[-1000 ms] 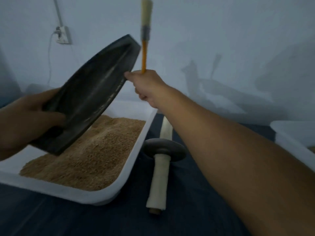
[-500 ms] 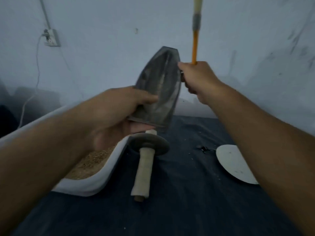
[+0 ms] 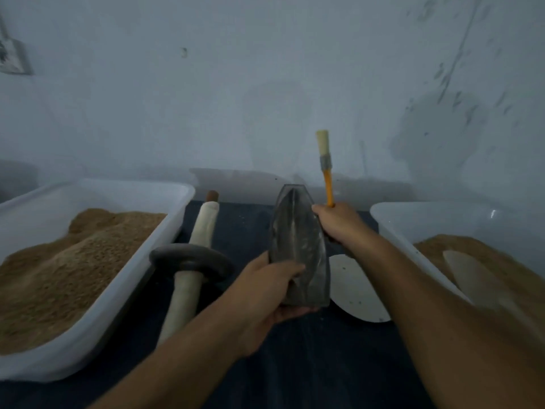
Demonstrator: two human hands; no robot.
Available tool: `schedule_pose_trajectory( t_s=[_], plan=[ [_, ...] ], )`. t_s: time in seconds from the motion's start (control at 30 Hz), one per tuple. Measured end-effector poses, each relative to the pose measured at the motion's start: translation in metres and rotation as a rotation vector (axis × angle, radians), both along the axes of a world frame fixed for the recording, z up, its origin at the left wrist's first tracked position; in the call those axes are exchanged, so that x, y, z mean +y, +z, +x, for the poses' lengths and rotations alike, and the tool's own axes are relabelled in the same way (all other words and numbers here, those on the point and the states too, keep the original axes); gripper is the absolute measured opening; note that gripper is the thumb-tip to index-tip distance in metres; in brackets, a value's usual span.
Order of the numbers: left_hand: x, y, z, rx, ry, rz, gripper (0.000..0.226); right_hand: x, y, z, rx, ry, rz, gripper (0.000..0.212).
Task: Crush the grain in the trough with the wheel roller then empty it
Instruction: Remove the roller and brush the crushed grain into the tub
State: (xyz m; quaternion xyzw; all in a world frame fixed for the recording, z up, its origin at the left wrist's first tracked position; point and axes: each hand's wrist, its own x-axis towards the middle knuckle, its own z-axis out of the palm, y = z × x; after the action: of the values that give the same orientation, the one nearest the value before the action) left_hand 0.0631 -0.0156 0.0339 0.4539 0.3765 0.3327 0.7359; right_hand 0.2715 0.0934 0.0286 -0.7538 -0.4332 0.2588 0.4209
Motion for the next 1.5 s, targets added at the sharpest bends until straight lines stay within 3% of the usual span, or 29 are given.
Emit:
schedule_pose_trajectory(
  t_s=[0.13,0.33,0.5,0.6,0.7,0.77,0.83,0.9,1.0,1.1,1.17,1.23,1.33,1.43,1.5],
  plan=[
    [0.008,-0.023,-0.002,0.037,0.075,0.035,0.023,0.011,-0.021,-0.012,0.118,0.035,0.031,0.026],
    [0.016,-0.041,-0.002,0.013,0.089,0.056,0.023,0.022,-0.031,-0.021,0.133,0.035,0.037,0.02],
    [0.02,-0.049,-0.004,0.011,0.106,0.034,0.025,0.023,-0.042,-0.025,0.155,0.037,-0.019,0.032],
    [0.02,-0.052,-0.004,0.021,0.11,0.033,0.025,0.017,-0.043,-0.023,0.12,0.06,-0.024,0.028],
    [0.021,-0.056,-0.005,0.026,0.105,0.013,0.026,0.004,-0.036,-0.014,-0.035,0.075,0.058,0.026],
    [0.022,-0.056,-0.006,0.039,0.089,0.014,0.025,-0.017,-0.027,-0.008,-0.226,0.079,0.073,0.04],
    [0.02,-0.053,-0.006,0.055,0.089,0.008,0.024,-0.045,-0.02,-0.004,-0.421,0.109,0.015,0.048],
    [0.016,-0.047,-0.007,0.102,0.116,0.012,0.023,-0.076,-0.018,-0.001,-0.647,0.114,-0.086,0.038],
    [0.005,-0.041,-0.016,0.31,0.116,0.222,0.023,-0.12,-0.019,-0.003,-0.839,-0.01,-0.199,0.03],
    [-0.011,-0.04,-0.043,0.807,0.186,0.867,0.028,-0.156,-0.022,-0.005,-0.789,-0.145,-0.272,0.027],
    [-0.013,-0.033,-0.066,1.041,0.314,1.162,0.044,-0.176,-0.025,-0.004,-0.91,-0.079,-0.327,0.022],
    [-0.005,-0.031,-0.09,1.192,0.383,1.139,0.047,-0.187,-0.03,0.0,-0.987,-0.001,-0.374,0.03],
    [0.006,-0.046,-0.113,1.422,0.298,0.956,0.062,-0.192,-0.038,0.004,-1.022,0.045,-0.44,0.037],
    [0.011,-0.064,-0.119,1.384,0.28,0.774,0.09,-0.196,-0.041,0.006,-1.026,0.086,-0.441,0.037],
    [0.015,-0.071,-0.12,1.346,0.231,0.678,0.095,-0.197,-0.039,0.008,-1.058,0.09,-0.44,0.035]
  ],
)
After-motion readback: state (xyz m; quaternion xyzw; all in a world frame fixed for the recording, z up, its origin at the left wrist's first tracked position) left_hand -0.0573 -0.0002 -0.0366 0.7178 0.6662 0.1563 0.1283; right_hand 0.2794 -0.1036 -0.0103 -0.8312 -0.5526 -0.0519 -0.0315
